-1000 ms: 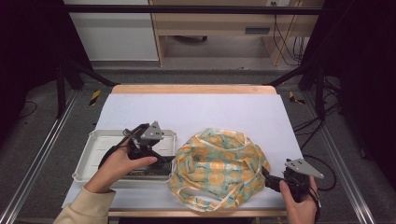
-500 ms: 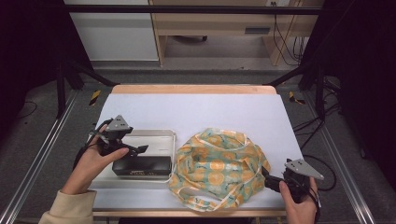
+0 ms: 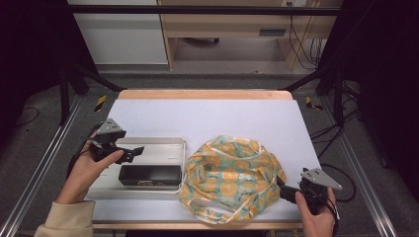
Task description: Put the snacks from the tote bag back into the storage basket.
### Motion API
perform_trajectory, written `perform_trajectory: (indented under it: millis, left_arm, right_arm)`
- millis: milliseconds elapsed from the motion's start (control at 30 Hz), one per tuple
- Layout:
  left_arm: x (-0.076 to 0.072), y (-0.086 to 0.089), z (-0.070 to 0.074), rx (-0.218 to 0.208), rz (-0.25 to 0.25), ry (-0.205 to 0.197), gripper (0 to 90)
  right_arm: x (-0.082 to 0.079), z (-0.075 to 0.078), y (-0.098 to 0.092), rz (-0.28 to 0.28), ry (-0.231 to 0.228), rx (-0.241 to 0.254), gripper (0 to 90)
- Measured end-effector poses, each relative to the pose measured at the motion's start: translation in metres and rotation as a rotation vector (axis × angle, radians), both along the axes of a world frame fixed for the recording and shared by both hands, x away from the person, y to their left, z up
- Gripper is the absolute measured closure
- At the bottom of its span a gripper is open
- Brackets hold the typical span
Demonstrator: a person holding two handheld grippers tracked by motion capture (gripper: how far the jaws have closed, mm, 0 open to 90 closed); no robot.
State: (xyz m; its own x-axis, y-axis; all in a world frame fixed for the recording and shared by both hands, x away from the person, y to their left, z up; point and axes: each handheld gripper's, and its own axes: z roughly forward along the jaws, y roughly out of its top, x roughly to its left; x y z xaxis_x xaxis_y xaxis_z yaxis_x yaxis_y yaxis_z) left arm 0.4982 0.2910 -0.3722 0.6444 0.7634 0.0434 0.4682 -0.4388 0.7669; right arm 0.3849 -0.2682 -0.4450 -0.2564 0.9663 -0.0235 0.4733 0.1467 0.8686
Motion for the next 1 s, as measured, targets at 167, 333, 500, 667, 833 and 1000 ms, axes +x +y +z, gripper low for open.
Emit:
perform_trajectory:
  millis: [167, 333, 500, 667, 833, 1000]
  left_arm:
    - [0.002, 0.009, -0.003, -0.028, -0.009, 0.013, 8.2]
    - [0.006, 0.020, -0.009, -0.023, 0.035, 0.029, 8.2]
    - [0.009, 0.029, -0.013, -0.017, 0.087, 0.027, 8.1]
    - [0.012, 0.036, -0.018, -0.014, 0.142, 0.021, 8.1]
    - [0.015, 0.044, -0.024, -0.007, 0.172, 0.033, 8.2]
    - [0.016, 0.052, -0.025, 0.003, 0.204, 0.032, 8.2]
  right_arm:
    - [0.000, 0.000, 0.000, 0.000, 0.002, -0.003, 7.1]
    - [0.000, 0.000, 0.001, 0.003, 0.003, -0.005, 7.1]
    - [0.001, 0.000, 0.001, 0.003, 0.005, -0.008, 7.0]
    - [0.001, -0.001, 0.001, 0.005, 0.007, -0.010, 7.0]
    - [0.001, -0.001, 0.001, 0.004, 0.006, -0.010, 7.0]
    - [0.001, -0.001, 0.001, 0.007, 0.008, -0.011, 7.0]
